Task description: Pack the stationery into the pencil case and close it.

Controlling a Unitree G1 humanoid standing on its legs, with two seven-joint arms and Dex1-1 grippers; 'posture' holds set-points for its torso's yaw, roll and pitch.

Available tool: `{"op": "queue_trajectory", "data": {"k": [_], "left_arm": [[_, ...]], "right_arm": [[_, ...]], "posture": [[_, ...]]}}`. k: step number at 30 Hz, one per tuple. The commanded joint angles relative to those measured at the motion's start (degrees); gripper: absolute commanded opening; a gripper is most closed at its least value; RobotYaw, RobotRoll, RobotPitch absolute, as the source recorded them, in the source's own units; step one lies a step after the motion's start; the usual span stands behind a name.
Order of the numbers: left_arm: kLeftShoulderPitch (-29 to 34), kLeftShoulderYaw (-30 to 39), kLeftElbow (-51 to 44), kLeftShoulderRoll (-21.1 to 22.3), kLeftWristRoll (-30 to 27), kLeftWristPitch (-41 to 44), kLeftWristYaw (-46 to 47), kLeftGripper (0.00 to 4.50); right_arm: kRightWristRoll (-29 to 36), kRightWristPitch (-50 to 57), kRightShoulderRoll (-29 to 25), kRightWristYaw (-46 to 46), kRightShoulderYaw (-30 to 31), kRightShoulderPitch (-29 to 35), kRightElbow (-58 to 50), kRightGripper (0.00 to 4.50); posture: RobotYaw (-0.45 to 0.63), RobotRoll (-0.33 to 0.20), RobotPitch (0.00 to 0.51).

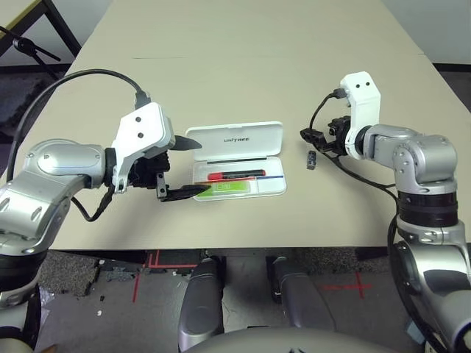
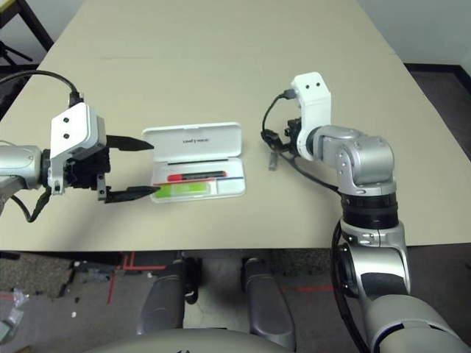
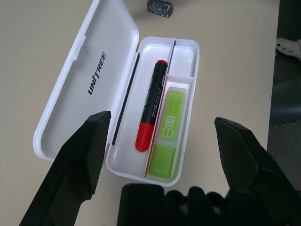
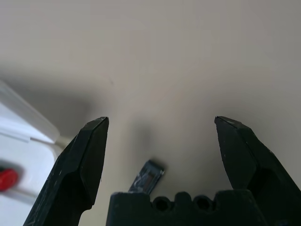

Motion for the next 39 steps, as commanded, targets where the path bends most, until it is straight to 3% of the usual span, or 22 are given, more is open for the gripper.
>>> {"op": "queue_trajectory", "data": {"k": [1,14,21,23,26,33,39], "left_arm": [[0.6,-0.8,-0.4,0.6,0.1,-0.6,-0.3,4.47],[1.7,-1.3,-1.1,0.5,0.3,-0.9,0.2,4.47],[2.0,-1.9,-1.1,0.3,0.7,-1.3,0.5,4.5],[2.1,-2.0,-1.2,0.3,0.8,-1.4,0.6,4.5],[1.9,-2.4,-0.9,0.3,1.0,-1.6,0.7,4.5],[1.7,-3.0,-0.4,0.2,1.4,-1.9,0.9,4.5],[1.5,-3.4,-0.1,0.3,2.0,-2.2,1.0,4.5]], "right_arm": [[0.9,2.7,-0.1,-0.1,1.1,2.4,-1.7,4.5],[1.2,1.9,0.6,0.2,4.7,6.7,-0.8,4.5],[1.2,-1.0,-1.5,1.9,6.4,6.6,-0.8,2.07],[1.4,-3.1,-3.2,3.8,7.6,6.7,-1.2,1.23],[1.1,-7.7,-6.5,7.5,10.3,6.8,-1.0,0.31],[-0.3,-25.8,-16.2,22.1,15.8,6.2,1.1,0.3],[-0.1,-44.2,-22.9,40.1,17.2,4.2,4.5,0.3]], "posture": [[0.02,0.0,0.18],[0.04,0.0,0.177],[0.04,0.0,0.175],[0.04,0.0,0.175],[0.03,0.0,0.17],[0.03,0.0,0.166],[0.04,0.0,0.164]]}}
